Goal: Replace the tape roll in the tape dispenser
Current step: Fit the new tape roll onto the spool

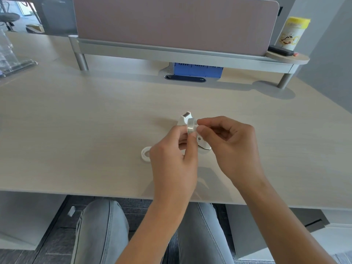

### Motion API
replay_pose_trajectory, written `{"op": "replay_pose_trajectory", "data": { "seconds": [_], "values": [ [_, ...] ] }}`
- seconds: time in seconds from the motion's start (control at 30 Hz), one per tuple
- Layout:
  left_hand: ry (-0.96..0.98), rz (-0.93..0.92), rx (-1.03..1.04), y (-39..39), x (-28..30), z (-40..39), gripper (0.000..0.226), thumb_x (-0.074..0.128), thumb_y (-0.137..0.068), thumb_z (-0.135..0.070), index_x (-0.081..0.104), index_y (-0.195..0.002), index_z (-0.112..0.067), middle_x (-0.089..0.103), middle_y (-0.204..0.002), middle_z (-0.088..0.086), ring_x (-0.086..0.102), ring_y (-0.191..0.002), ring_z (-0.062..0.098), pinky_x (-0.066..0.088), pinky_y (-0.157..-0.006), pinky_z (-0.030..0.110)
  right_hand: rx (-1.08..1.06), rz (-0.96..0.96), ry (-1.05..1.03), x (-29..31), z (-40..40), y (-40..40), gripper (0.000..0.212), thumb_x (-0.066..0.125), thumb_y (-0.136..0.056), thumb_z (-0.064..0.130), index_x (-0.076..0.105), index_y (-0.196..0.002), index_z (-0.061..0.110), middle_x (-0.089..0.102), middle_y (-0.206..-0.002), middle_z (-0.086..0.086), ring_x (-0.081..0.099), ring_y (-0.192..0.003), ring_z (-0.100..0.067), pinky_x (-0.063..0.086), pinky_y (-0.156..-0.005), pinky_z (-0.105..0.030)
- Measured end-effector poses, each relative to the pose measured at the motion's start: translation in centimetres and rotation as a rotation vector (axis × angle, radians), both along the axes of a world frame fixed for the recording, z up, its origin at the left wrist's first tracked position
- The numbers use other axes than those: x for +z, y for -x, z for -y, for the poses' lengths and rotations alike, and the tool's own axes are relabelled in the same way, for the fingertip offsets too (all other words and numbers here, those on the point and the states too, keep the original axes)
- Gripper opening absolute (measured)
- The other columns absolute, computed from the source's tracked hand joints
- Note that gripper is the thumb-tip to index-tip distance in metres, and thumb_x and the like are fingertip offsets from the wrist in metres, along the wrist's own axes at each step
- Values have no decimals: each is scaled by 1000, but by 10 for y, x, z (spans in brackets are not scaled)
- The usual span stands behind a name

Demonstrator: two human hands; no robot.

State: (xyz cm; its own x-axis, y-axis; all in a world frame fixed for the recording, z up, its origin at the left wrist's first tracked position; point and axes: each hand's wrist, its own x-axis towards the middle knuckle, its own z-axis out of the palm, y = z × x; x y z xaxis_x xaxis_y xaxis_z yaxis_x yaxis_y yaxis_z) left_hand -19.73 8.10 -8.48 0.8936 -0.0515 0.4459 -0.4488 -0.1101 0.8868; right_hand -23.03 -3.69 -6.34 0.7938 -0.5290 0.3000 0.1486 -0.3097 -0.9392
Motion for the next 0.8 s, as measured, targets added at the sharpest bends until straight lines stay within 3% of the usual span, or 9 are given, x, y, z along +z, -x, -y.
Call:
{"op": "replay_pose_trajectory", "data": {
  "seconds": [0.17,0.23,0.4,0.53,0.6,0.7,0.8],
  "values": [
    [135,-76,-16,1,-1,5,11,67,-97,-14,78,-101,-13,79,-85,-10,75,-81,2,56,-76,16,-27,15,-95,3,-4,0,7,80,-90,14,82,-97,15,80,-82,-6,78,-79,-17,61,-68,-20],
    [143,-69,-16,0,1,4,12,68,-97,-15,78,-102,-13,79,-85,-11,75,-81,2,56,-76,15,-24,28,-77,4,-6,0,6,80,-91,14,82,-94,18,81,-80,-6,78,-77,-20,60,-66,-18],
    [124,-54,-25,-2,4,-2,13,66,-98,-18,78,-103,-14,78,-85,-13,75,-81,3,58,-77,20,-31,46,102,6,-6,-2,11,79,-91,13,82,-101,19,80,-82,5,76,-74,-6,54,-67,-11],
    [99,-49,-29,-3,2,-7,12,67,-97,-16,78,-101,-14,78,-83,-12,74,-80,2,57,-77,15,13,45,364,2,-3,-7,16,77,-93,11,83,-107,17,77,-93,3,75,-83,-13,60,-77,-21],
    [114,-71,-42,-4,0,-10,11,67,-97,-15,77,-100,-14,79,-83,-10,76,-79,5,59,-78,20,41,58,428,2,-1,-8,18,75,-94,10,82,-110,16,76,-96,1,74,-86,-15,61,-79,-26],
    [187,-144,-85,-10,-1,-13,11,67,-97,-14,77,-100,-15,80,-85,-6,78,-81,11,61,-80,29,103,40,385,4,3,-9,22,71,-98,9,81,-115,16,76,-100,-1,74,-90,-16,61,-83,-29],
    [256,-204,-147,-15,-1,-16,15,64,-98,-11,78,-103,-15,82,-89,-4,79,-85,14,62,-84,33,99,18,216,8,2,-10,23,75,-95,12,81,-115,19,78,-96,-4,70,-79,-13,59,-74,-26]
  ]
}}
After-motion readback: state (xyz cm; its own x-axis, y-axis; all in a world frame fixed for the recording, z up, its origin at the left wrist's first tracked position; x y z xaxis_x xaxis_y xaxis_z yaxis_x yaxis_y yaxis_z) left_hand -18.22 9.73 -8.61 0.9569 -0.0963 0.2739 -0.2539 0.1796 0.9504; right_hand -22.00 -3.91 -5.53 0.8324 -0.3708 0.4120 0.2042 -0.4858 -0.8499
